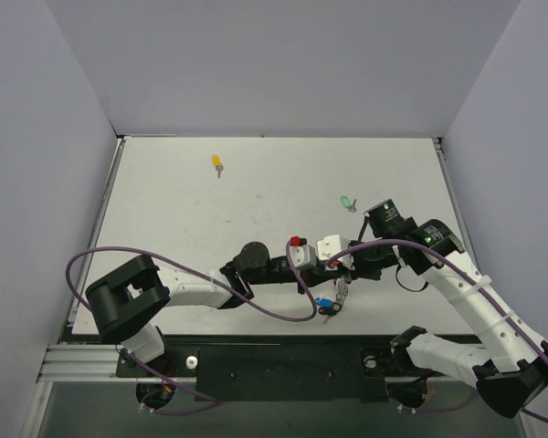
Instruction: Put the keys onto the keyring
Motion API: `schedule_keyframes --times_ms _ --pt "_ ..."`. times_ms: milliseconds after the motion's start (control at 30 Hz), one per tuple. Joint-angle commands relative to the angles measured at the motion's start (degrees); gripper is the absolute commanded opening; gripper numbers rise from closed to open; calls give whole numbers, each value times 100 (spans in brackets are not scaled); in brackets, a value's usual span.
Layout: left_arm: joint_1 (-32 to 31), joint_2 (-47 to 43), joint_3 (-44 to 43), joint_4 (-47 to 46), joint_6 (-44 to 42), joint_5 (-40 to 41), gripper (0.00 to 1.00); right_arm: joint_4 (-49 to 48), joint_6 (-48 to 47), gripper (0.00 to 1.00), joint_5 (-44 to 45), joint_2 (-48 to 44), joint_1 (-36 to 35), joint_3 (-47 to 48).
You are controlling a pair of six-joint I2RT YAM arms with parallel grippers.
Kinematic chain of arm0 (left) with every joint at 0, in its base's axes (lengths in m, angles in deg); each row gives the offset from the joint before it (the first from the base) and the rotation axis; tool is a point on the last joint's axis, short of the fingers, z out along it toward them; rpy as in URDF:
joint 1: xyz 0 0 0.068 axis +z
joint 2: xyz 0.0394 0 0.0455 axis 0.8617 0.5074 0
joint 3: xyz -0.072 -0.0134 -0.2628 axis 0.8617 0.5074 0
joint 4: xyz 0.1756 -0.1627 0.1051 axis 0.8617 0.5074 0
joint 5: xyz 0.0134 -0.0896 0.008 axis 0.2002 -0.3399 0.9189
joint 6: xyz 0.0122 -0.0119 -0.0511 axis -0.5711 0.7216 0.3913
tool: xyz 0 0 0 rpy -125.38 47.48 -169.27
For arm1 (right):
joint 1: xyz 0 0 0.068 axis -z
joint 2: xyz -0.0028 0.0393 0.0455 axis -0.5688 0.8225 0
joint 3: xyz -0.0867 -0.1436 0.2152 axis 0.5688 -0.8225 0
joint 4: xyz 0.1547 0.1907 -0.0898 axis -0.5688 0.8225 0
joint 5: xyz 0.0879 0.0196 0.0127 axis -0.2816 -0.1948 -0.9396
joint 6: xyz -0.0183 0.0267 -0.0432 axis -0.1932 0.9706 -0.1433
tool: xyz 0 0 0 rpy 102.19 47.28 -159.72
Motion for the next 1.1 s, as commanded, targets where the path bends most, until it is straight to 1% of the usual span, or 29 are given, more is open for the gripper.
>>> schedule_keyframes --times_ms 0,100,133,333,367,433,533,667,700,800,833,867,1000,1033,1067 --pt "-42 47 -295 53 -52 -88 5 -34 64 0 -111 0 -34 174" --pt "-42 65 -321 115 -34 -97 7 -51 82 0 -111 -9 -34 174" --pt "-42 65 -321 115 -34 -97 9 -51 82 0 -111 0 -34 174" --pt "-42 65 -312 45 18 -88 18 -78 108 0 -76 0 -34 147" --pt "-42 74 -312 36 18 -114 21 -78 108 0 -67 -9 -34 138" --pt "-42 83 -330 36 45 -149 23 -95 117 0 -67 -9 -34 130" --pt "-42 118 -339 10 89 -184 24 -95 134 0 -76 -9 -34 112" --pt "-51 153 -374 10 106 -220 22 -104 161 0 -76 -18 -34 112" --pt "-51 144 -374 18 106 -220 19 -113 161 0 -76 -18 -25 121" --pt "-51 153 -391 18 106 -255 13 -122 187 0 -111 -26 -25 121" --pt "-42 136 -391 18 106 -246 10 -139 205 0 -111 -26 -25 103" --pt "-42 135 -391 10 115 -272 0 -139 205 0 -128 -44 -25 86" --pt "-42 48 -312 -17 54 -360 0 -270 327 0 -233 -88 19 7" --pt "-25 4 -234 -52 54 -343 0 -358 528 2 -295 -114 45 -11" --pt "1 -22 -190 -139 45 -360 0 -542 669 9 -365 -149 132 -46"
